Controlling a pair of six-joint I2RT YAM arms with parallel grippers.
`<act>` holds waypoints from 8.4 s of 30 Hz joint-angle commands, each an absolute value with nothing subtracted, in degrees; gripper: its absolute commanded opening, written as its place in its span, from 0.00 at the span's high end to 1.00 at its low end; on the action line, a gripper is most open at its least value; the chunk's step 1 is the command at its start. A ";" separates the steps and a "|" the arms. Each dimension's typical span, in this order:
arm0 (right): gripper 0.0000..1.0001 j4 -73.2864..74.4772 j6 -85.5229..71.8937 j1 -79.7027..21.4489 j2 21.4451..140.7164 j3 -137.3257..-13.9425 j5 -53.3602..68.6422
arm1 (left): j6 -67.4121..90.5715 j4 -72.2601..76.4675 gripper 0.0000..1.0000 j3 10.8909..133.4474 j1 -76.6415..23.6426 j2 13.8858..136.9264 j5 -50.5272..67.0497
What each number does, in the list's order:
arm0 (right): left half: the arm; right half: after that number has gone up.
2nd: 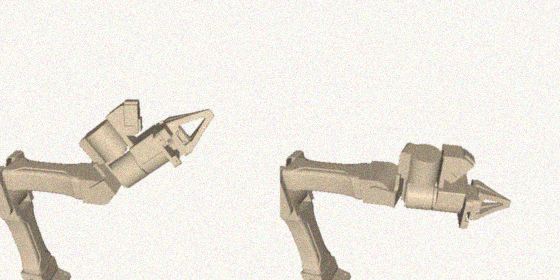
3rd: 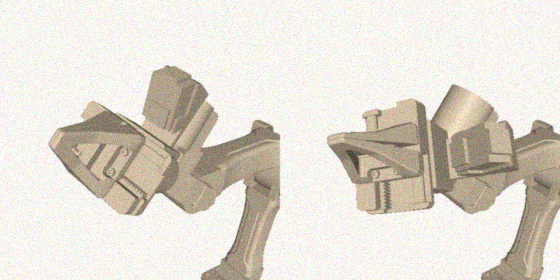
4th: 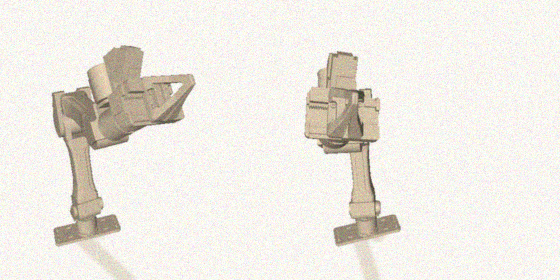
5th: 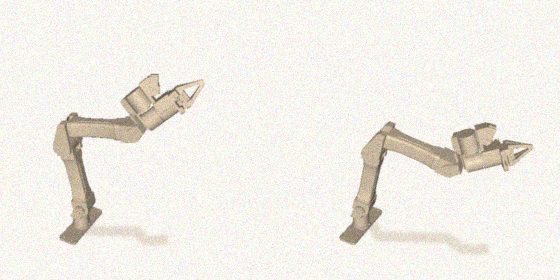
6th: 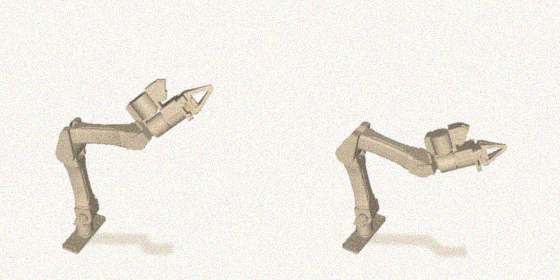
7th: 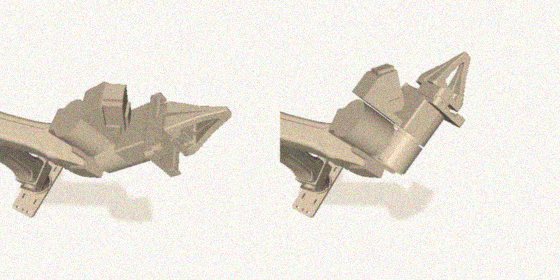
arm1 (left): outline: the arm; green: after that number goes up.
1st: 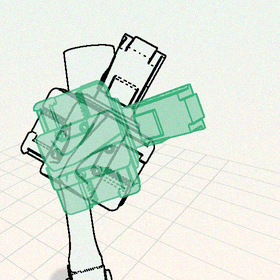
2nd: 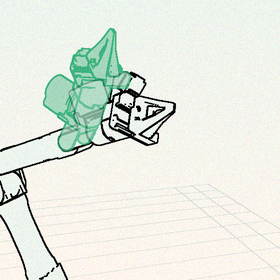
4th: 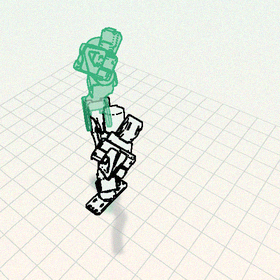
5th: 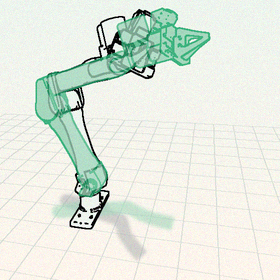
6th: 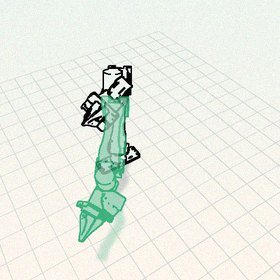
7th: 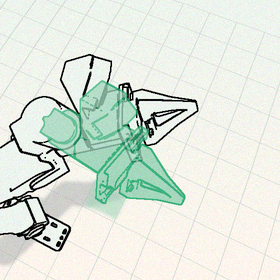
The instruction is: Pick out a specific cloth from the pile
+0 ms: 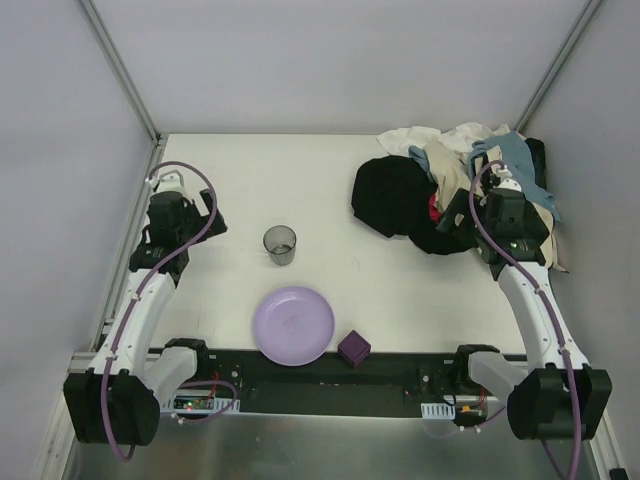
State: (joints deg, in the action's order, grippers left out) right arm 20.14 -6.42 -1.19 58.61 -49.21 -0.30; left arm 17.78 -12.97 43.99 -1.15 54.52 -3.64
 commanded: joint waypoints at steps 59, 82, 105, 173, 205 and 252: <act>0.04 24.87 -4.04 -7.91 80.50 -68.37 3.25 | 9.67 -32.61 0.01 80.16 -23.91 80.07 -9.76; 0.33 31.20 -5.89 -11.34 104.15 -86.05 -5.72 | 9.49 -32.26 0.01 81.56 -23.91 85.52 -10.63; 0.99 31.64 -4.75 -9.76 97.82 -94.65 2.11 | 10.81 -32.08 0.01 80.25 -23.91 84.73 -10.46; 0.04 43.68 -8.00 14.77 84.47 -90.62 10.46 | 15.21 -7.82 0.01 60.12 -23.73 64.07 7.64; 0.04 14.16 -35.50 -4.13 87.36 -61.97 22.15 | 13.10 -9.14 0.01 58.89 -23.73 64.78 6.59; 0.99 7.56 -38.15 4.48 102.04 -69.52 25.40 | 14.06 -9.49 0.01 60.29 -23.73 69.00 7.91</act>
State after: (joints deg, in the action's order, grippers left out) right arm 10.22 -37.50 3.05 102.08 -67.53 25.17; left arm 13.52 -10.46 58.67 -23.92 69.38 7.03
